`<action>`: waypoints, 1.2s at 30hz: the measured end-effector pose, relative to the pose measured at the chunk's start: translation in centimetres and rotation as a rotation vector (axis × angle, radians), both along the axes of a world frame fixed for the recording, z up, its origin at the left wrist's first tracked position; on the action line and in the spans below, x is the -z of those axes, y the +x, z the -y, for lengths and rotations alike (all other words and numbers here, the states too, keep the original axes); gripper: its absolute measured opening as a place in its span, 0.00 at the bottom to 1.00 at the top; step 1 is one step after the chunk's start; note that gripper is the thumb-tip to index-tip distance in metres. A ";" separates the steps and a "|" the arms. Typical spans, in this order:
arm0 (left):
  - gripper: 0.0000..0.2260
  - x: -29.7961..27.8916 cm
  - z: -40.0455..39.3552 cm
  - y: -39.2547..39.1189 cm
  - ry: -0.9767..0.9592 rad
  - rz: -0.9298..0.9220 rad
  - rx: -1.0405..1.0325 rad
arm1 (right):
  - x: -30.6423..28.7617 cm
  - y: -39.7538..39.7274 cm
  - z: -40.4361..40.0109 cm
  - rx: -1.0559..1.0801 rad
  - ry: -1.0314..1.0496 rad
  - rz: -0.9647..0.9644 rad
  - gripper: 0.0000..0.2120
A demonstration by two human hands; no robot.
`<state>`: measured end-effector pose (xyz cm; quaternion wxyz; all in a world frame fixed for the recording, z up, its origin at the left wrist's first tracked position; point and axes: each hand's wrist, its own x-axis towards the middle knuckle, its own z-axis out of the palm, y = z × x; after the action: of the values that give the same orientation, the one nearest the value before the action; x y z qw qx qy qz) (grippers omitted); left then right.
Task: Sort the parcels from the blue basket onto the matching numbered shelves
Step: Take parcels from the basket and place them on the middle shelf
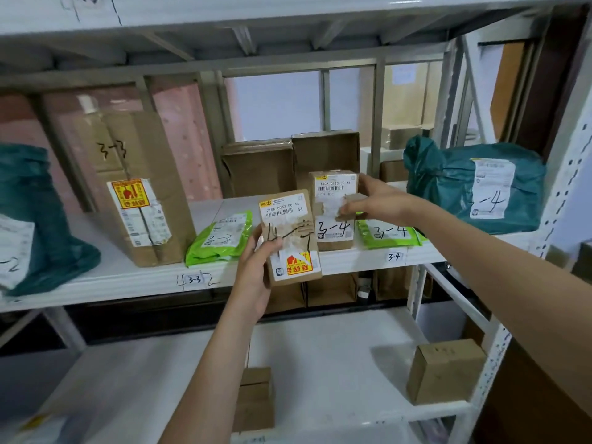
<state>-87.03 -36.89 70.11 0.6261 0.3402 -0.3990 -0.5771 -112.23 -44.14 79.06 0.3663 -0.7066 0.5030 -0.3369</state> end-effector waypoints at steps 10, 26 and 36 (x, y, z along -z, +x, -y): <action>0.22 0.6 -1.3 0.3 -0.012 0.105 -0.031 | -0.2 -0.4 -0.3 -0.021 -0.012 -0.126 0.37; 0.20 0.6 -3.2 -0.6 -0.023 0.135 -0.031 | 0.8 -0.6 -0.4 0.105 -0.055 -0.165 0.41; 0.20 1.3 -3.8 -0.7 -0.033 0.169 -0.038 | 0.6 -0.7 -2.6 0.181 -0.081 -0.082 0.48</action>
<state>-87.75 -33.06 68.83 0.6066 0.3849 -0.4534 -0.5275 -112.90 -41.51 78.46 0.2847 -0.6857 0.5653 -0.3595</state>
